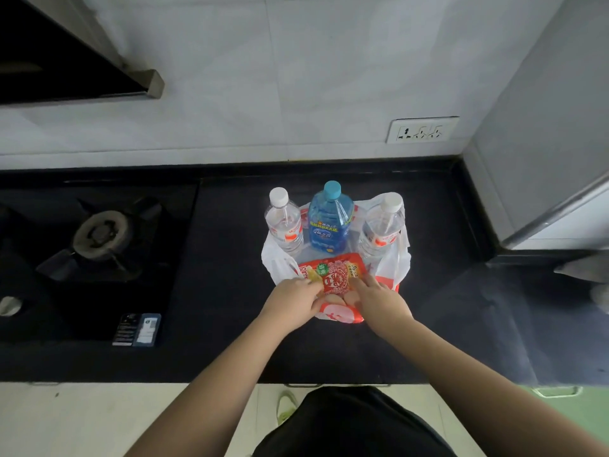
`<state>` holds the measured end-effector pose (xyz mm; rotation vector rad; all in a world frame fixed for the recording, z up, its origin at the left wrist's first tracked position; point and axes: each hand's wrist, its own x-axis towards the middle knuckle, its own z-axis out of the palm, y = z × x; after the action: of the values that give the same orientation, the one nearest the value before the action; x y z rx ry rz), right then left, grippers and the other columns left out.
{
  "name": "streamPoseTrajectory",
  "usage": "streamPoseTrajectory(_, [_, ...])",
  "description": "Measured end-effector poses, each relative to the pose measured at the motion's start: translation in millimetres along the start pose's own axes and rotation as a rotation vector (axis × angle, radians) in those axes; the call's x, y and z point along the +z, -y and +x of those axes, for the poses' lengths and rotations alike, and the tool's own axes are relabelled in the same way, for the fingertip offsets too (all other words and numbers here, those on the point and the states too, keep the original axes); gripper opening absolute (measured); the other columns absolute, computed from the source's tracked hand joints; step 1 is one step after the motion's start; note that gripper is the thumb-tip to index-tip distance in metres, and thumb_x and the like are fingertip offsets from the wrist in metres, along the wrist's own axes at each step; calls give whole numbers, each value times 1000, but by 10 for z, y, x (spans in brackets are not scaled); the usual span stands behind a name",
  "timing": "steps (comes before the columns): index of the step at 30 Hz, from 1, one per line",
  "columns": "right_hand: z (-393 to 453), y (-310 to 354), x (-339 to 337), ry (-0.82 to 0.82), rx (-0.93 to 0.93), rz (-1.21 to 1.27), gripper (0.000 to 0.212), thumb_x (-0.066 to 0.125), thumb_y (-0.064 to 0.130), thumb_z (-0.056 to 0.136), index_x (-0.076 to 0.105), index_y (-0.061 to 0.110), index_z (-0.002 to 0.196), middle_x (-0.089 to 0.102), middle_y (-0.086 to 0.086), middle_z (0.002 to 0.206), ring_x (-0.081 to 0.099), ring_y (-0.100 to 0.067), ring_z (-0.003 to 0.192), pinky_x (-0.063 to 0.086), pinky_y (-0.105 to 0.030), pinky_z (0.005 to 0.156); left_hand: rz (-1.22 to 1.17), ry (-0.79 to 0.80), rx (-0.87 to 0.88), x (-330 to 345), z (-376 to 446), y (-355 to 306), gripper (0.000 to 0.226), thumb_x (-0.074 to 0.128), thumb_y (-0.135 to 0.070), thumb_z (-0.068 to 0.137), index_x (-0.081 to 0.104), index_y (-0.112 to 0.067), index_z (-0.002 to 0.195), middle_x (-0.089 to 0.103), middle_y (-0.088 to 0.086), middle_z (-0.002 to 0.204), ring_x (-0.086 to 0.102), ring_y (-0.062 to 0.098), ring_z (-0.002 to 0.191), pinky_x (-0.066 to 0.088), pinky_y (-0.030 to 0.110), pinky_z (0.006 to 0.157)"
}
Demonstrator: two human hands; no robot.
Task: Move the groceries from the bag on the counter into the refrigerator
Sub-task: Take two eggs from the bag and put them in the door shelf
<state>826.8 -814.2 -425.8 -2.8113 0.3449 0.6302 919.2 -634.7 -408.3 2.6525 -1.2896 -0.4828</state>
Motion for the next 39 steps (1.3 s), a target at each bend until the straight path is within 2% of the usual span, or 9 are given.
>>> streamPoseTrajectory(2, [-1,-22,14,-5,-3,-1,59,57,19,95,30,27,147,41,-4,148,55,-31,123,52,-43,94,18,-64,68,29,108,-56,24,56,-36,93,65,-15,100,64,2,99,60,20,90,48,33,75])
streamPoseTrajectory(4, [5,-29,31,-5,-9,-15,58,58,19,95,31,27,146,44,-4,145,57,-31,120,52,-42,92,31,-87,60,48,196,-131,27,60,-34,91,63,-15,109,61,5,106,58,23,98,48,35,83])
streamPoseTrajectory(9, [51,-20,29,23,-26,-64,44,51,23,98,39,24,141,53,-4,136,59,-29,116,51,-40,90,86,68,-34,118,350,-259,46,66,-32,88,51,-14,127,51,10,127,50,28,115,43,37,96])
streamPoseTrajectory(13, [87,-10,12,63,-36,-110,40,52,26,98,43,23,137,55,-4,132,58,-28,116,50,-41,95,36,193,-126,215,398,-269,54,62,-50,87,50,-18,129,54,7,129,53,27,116,45,38,95])
streamPoseTrajectory(16, [99,-2,8,72,-57,-152,38,52,26,99,45,23,136,57,-3,129,59,-27,115,52,-41,93,40,210,-149,276,400,-270,56,62,-57,84,52,-21,126,58,4,124,56,26,112,45,37,90])
streamPoseTrajectory(24, [194,14,57,98,-92,-120,29,54,31,95,57,24,123,60,-2,119,60,-24,104,54,-36,85,60,236,-175,320,411,-308,53,68,-51,81,53,-24,123,56,3,122,59,28,105,45,38,87])
streamPoseTrajectory(31, [108,-106,-3,62,-59,100,40,57,42,92,52,18,124,55,-4,122,58,-25,106,51,-35,85,-231,227,-273,377,352,-228,59,74,-38,79,47,-18,128,48,4,133,57,27,110,49,40,92])
streamPoseTrajectory(35, [49,-165,-39,-30,1,293,41,62,39,89,51,16,121,56,-4,109,61,-27,98,51,-33,79,-451,166,-353,304,295,-148,56,80,-43,73,51,-23,116,57,-3,120,57,19,106,49,35,90])
streamPoseTrajectory(39, [-20,-196,-95,-85,24,468,45,64,32,87,51,15,127,58,-6,110,62,-29,96,51,-36,80,-673,88,-417,229,235,-87,57,83,-47,68,52,-28,112,59,-10,112,58,11,100,50,29,83])
